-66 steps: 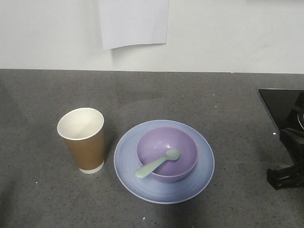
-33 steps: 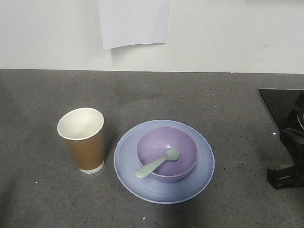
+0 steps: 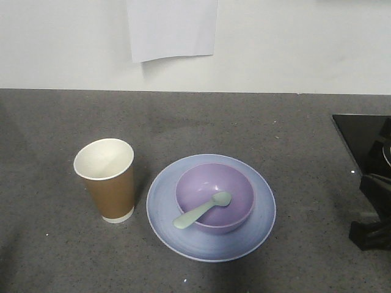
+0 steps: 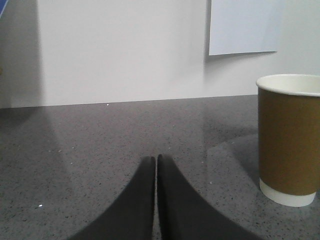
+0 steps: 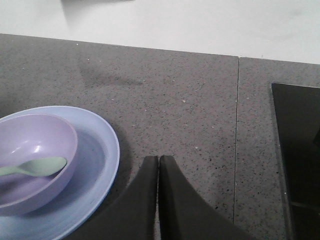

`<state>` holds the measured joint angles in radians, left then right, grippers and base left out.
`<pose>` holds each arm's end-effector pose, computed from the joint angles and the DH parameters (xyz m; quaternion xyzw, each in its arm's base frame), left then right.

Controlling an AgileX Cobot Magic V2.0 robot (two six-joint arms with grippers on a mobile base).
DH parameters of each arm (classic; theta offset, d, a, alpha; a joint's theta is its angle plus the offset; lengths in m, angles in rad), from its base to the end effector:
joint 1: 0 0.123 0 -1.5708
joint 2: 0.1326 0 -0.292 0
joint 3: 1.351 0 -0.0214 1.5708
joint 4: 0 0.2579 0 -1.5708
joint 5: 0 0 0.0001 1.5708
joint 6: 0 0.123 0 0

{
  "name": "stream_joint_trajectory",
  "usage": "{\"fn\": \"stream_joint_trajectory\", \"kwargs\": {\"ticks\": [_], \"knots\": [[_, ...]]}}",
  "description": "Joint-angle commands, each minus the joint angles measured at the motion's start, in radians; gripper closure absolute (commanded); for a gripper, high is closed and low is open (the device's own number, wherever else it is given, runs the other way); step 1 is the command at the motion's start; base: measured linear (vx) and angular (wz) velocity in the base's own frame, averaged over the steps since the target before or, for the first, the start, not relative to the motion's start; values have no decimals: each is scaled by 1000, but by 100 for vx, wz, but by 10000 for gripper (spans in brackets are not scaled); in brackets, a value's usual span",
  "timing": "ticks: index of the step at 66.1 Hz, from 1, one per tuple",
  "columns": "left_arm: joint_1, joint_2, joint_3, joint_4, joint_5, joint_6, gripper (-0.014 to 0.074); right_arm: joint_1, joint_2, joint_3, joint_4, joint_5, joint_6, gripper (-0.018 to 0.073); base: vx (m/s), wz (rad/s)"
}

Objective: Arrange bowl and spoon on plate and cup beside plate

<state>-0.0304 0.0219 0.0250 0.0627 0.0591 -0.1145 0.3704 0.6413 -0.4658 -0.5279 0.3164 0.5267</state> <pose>0.0913 -0.0023 0.1973 -0.0090 0.7136 -0.0275 0.6999 0.1593 0.0411 0.2823 -0.0989 0.8161 0.0464 0.5675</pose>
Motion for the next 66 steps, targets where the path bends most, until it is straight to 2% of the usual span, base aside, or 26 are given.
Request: {"fn": "stream_joint_trajectory", "kwargs": {"ticks": [1,10,18,23,29,40,57,66], "knots": [[0,10,30,-7,-67,-13,603,-7,-32,16,95,-56,-135,561,0,0],[0,10,30,-7,-67,-13,603,-60,-81,171,203,-225,-247,561,0,0],[0,10,30,-7,-67,-13,603,-122,-163,308,259,-403,-250,561,0,0],[0,10,30,-7,-67,-13,603,-160,-240,382,294,-463,-250,561,0,0],[0,10,30,-7,-67,-13,603,-209,-331,442,335,-471,-251,561,0,0],[0,10,30,-7,-67,-13,603,-275,-485,507,343,-452,-250,561,0,0],[0,10,30,-7,-67,-13,603,-402,-612,510,361,-413,-281,561,0,0],[0,10,30,-7,-67,-13,603,-413,-646,510,355,-408,-280,561,0,0]]}}
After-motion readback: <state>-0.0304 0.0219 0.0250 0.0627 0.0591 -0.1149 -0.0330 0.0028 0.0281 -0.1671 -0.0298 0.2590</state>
